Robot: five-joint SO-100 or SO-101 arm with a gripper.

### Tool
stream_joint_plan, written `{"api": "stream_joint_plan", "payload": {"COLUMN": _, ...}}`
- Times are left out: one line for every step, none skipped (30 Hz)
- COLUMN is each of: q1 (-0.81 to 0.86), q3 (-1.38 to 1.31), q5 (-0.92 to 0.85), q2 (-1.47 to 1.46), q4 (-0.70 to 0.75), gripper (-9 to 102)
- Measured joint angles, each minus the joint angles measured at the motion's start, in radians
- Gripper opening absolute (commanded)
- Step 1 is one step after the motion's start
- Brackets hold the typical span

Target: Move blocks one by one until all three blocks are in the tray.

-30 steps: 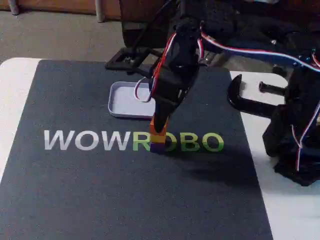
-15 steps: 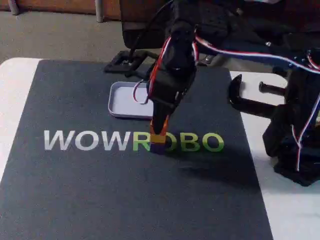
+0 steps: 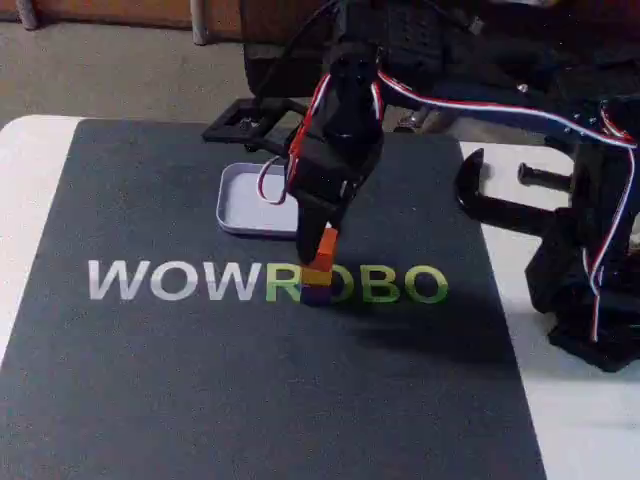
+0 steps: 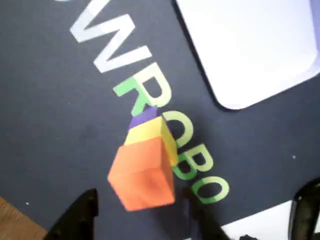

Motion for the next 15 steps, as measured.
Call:
{"api": "stream_joint_plan", "payload": {"q1": 0.000, "q3": 0.000, "q5": 0.003, "q2": -0.003, "q4": 0.000, "gripper": 18}}
{"api": "stream_joint_plan", "payload": {"q1": 0.000, "q3": 0.000, "q5": 0.003, "q2": -0.006, "q4": 0.000, "gripper": 17}}
{"api": "stream_joint_plan", "payload": {"q1": 0.000, "q3": 0.000, "q5": 0.005, "q2": -0.009, "q4": 0.000, "gripper": 17}}
{"api": "stream_joint_plan", "payload": {"q1": -0.002, "q3": 0.000, "q5": 0.006, "q2": -0.009, "q4": 0.000, "gripper": 17}}
{"api": "stream_joint_plan", "payload": {"q1": -0.002, "q3": 0.000, "q5": 0.006, "q2": -0.009, "q4": 0.000, "gripper": 16}}
{"api": "stream_joint_plan", "payload": {"q1": -0.002, "q3": 0.000, "q5": 0.006, "q2": -0.009, "q4": 0.000, "gripper": 15}}
{"api": "stream_joint_plan", "payload": {"q1": -0.002, "q3": 0.000, "q5": 0.006, "q2": -0.009, "q4": 0.000, "gripper": 15}}
{"api": "stream_joint_plan", "payload": {"q1": 0.000, "q3": 0.000, "q5": 0.006, "q2": -0.009, "q4": 0.000, "gripper": 14}}
{"api": "stream_joint_plan", "payload": {"q1": 0.000, "q3": 0.000, "q5": 0.006, "q2": -0.009, "q4": 0.000, "gripper": 14}}
{"api": "stream_joint_plan", "payload": {"q1": 0.000, "q3": 0.000, "q5": 0.006, "q2": -0.009, "q4": 0.000, "gripper": 13}}
{"api": "stream_joint_plan", "payload": {"q1": 0.000, "q3": 0.000, "q5": 0.006, "q2": -0.009, "q4": 0.002, "gripper": 12}}
{"api": "stream_joint_plan", "payload": {"q1": -0.003, "q3": 0.000, "q5": 0.006, "q2": -0.009, "q4": 0.005, "gripper": 12}}
{"api": "stream_joint_plan", "payload": {"q1": -0.005, "q3": 0.000, "q5": 0.006, "q2": -0.009, "q4": 0.006, "gripper": 11}}
{"api": "stream_joint_plan", "payload": {"q1": -0.006, "q3": 0.000, "q5": 0.008, "q2": -0.009, "q4": 0.008, "gripper": 11}}
{"api": "stream_joint_plan", "payload": {"q1": -0.006, "q3": 0.000, "q5": 0.009, "q2": -0.009, "q4": 0.008, "gripper": 11}}
